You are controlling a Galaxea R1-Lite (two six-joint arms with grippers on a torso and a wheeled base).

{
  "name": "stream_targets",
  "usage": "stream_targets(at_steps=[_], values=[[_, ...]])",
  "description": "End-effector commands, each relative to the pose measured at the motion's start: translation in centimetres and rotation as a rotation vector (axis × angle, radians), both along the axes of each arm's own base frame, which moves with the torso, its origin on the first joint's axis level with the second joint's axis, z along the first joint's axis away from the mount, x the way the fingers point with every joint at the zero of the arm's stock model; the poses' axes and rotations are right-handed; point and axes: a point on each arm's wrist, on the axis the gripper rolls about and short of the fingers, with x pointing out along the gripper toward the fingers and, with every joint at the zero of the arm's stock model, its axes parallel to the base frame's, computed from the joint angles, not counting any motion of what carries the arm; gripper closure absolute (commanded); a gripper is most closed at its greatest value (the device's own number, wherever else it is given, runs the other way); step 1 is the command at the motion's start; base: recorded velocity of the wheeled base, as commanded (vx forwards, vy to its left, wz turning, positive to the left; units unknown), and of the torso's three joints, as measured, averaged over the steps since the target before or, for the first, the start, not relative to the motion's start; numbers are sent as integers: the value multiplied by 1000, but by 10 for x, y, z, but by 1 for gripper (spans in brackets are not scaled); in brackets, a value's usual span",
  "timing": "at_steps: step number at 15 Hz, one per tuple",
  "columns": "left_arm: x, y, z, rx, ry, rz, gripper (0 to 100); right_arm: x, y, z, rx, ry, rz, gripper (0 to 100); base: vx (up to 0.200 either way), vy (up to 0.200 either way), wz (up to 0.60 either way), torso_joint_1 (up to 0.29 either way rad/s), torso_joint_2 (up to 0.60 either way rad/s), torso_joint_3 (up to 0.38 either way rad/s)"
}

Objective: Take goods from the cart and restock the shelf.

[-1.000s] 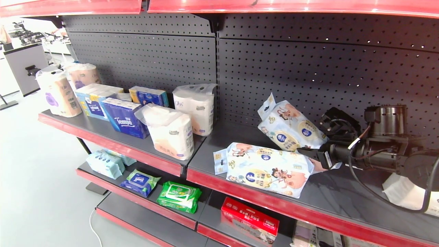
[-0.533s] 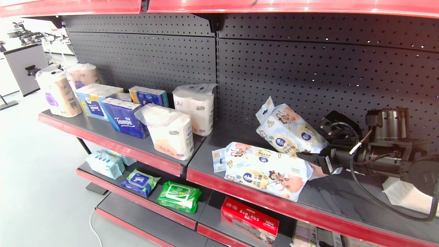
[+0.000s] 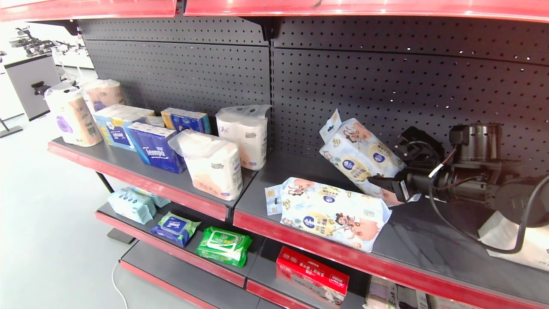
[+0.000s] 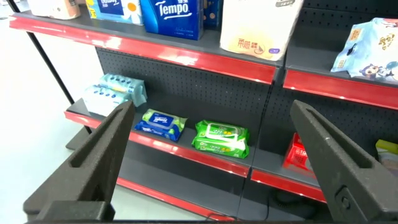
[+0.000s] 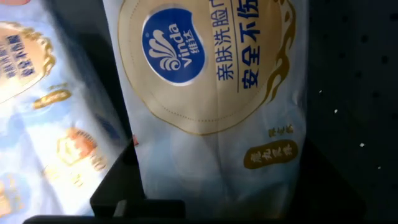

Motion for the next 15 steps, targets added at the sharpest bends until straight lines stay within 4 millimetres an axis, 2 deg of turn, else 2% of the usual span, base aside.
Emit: stream_targets(at_steps=[1, 6, 9, 15], values=[[0, 0, 0, 0, 1, 0, 0, 15, 0, -8, -23, 3, 9, 100, 0, 0, 0, 0, 0, 0], [0, 0, 0, 0, 1, 0, 0, 17, -5, -13, -103, -6, 64, 100, 0, 0, 0, 0, 0, 0], [0, 0, 0, 0, 1, 0, 0, 23, -14, -14, -177, 3, 73, 100, 0, 0, 0, 0, 0, 0], [0, 0, 0, 0, 1, 0, 0, 30, -7, -12, -212, 27, 119, 100, 0, 0, 0, 0, 0, 0]])
